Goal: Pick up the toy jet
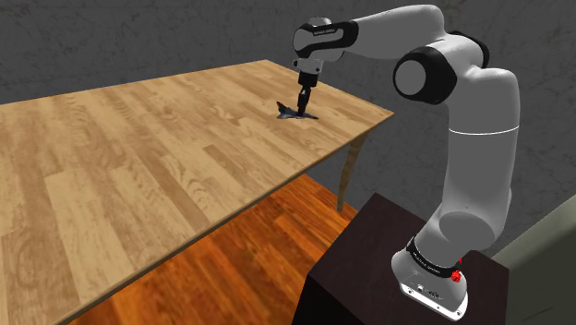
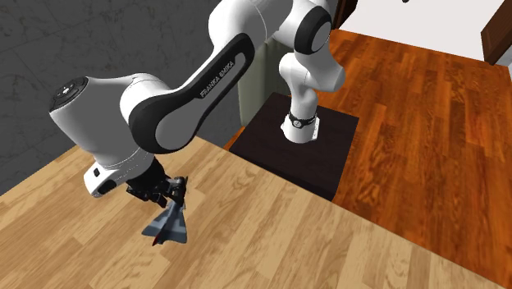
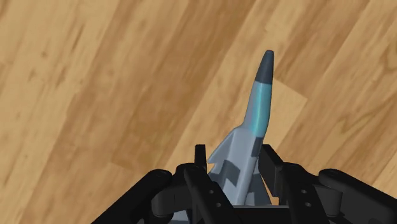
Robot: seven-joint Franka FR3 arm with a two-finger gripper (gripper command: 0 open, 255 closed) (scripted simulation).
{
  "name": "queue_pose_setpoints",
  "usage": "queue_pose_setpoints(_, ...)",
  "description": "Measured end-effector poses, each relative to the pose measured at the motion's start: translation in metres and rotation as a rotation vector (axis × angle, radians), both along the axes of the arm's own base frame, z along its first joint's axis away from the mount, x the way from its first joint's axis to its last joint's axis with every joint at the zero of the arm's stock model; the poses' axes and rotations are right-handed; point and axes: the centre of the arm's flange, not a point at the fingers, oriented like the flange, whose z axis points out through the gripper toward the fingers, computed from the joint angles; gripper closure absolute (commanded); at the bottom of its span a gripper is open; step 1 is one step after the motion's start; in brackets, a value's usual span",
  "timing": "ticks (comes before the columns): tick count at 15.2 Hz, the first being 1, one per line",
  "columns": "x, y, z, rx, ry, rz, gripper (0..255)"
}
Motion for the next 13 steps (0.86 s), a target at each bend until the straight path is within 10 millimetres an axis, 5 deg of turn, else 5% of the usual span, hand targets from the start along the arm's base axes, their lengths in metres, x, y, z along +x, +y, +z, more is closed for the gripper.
queue_pose_setpoints(13, 0.0, 0.0, 0.066, 0.0, 0.0, 0.0, 255)
